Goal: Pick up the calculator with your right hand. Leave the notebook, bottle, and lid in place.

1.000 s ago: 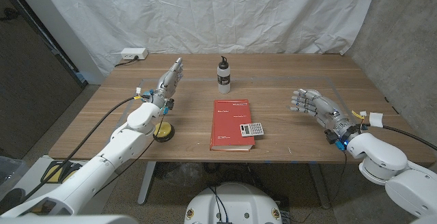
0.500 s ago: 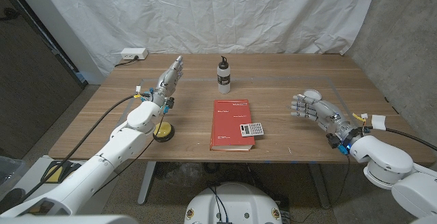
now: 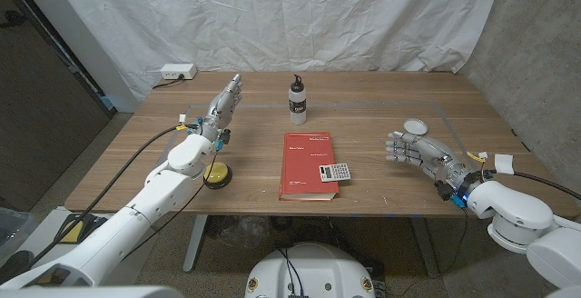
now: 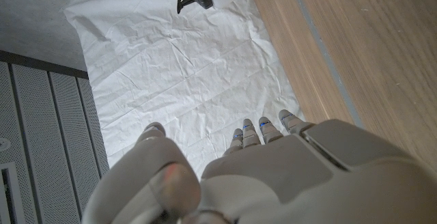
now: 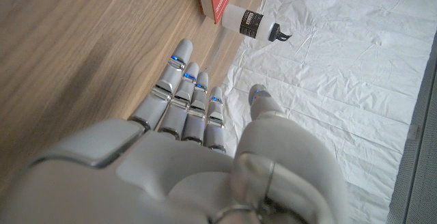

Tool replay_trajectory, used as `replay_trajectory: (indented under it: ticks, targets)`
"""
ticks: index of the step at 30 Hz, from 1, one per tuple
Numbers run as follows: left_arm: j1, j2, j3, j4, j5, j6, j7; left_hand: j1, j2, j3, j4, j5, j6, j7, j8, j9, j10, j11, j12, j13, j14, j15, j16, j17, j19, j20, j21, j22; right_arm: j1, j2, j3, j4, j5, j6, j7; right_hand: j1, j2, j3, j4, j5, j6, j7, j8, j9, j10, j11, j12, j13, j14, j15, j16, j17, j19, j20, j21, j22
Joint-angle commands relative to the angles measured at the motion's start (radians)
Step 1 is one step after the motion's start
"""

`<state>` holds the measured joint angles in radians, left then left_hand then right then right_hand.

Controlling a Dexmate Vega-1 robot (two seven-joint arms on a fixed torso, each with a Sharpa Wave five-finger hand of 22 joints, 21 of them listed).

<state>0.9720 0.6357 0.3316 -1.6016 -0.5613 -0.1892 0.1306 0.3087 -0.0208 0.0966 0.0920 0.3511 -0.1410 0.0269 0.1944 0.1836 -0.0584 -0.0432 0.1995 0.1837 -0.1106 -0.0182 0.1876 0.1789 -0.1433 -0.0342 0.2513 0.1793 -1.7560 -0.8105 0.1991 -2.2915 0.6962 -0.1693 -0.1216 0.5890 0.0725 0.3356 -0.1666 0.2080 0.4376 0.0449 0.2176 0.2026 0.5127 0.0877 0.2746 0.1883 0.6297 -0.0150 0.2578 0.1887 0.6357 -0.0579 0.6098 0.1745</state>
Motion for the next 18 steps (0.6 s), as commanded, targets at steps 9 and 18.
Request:
replay_trajectory:
  ticks: [9,18]
  targets:
    - [-0.004,-0.003,-0.005,0.000,0.005,-0.011,0.003,0.014,0.005,-0.002,-0.004,-0.002,-0.001,-0.001,0.002,0.003,-0.004,0.006,0.002,0.002,-0.002,0.006,0.001,0.004,0.003,-0.039,-0.004,0.002,-0.004,-0.006,0.032,-0.035,0.028,-0.138,0.013,0.028,0.005,0.019,0.007,0.016,0.001,0.007,-0.005,0.002,0.022,0.001,0.000,0.002,0.103,-0.037,0.029,0.009,0.060,-0.038,0.014,0.009]
    - [-0.008,-0.009,-0.001,0.007,0.004,-0.014,0.000,0.015,0.006,-0.003,-0.004,-0.003,-0.001,-0.001,0.002,0.003,-0.006,0.002,0.002,0.002,-0.002,0.005,0.001,0.004,0.003,-0.039,-0.006,0.002,0.013,-0.058,0.073,-0.059,0.077,-0.265,0.036,0.044,-0.002,0.029,0.004,0.023,-0.001,0.013,-0.008,0.001,0.050,-0.004,0.007,0.004,0.162,-0.044,0.039,0.011,0.106,-0.049,0.027,0.012]
